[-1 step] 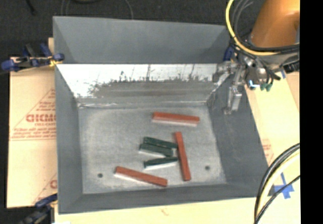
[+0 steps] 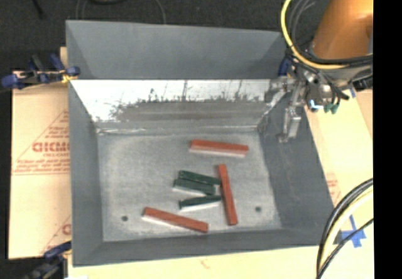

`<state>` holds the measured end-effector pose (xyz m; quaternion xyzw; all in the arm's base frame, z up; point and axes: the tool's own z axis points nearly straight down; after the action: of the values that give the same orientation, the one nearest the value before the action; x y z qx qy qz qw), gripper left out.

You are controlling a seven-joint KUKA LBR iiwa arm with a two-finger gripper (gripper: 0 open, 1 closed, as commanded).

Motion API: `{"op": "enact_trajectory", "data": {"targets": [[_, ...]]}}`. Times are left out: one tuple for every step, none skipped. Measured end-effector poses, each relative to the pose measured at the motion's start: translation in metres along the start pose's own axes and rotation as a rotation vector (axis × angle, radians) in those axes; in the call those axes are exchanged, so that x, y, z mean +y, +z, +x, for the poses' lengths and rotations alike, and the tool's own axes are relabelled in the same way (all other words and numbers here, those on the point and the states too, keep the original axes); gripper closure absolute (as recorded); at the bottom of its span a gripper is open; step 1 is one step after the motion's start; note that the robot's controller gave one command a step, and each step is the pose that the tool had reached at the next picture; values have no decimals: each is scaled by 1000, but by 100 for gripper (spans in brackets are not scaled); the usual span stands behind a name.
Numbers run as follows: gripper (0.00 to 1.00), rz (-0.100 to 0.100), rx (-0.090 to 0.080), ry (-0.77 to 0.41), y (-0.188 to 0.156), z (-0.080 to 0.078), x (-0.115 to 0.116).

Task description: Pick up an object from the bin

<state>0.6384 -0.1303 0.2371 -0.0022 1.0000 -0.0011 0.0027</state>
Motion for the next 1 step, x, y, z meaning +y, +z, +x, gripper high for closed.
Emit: {"op": "enact_trajectory", "data": {"targets": [[0, 1, -5, -88, 32, -3, 2]]}}
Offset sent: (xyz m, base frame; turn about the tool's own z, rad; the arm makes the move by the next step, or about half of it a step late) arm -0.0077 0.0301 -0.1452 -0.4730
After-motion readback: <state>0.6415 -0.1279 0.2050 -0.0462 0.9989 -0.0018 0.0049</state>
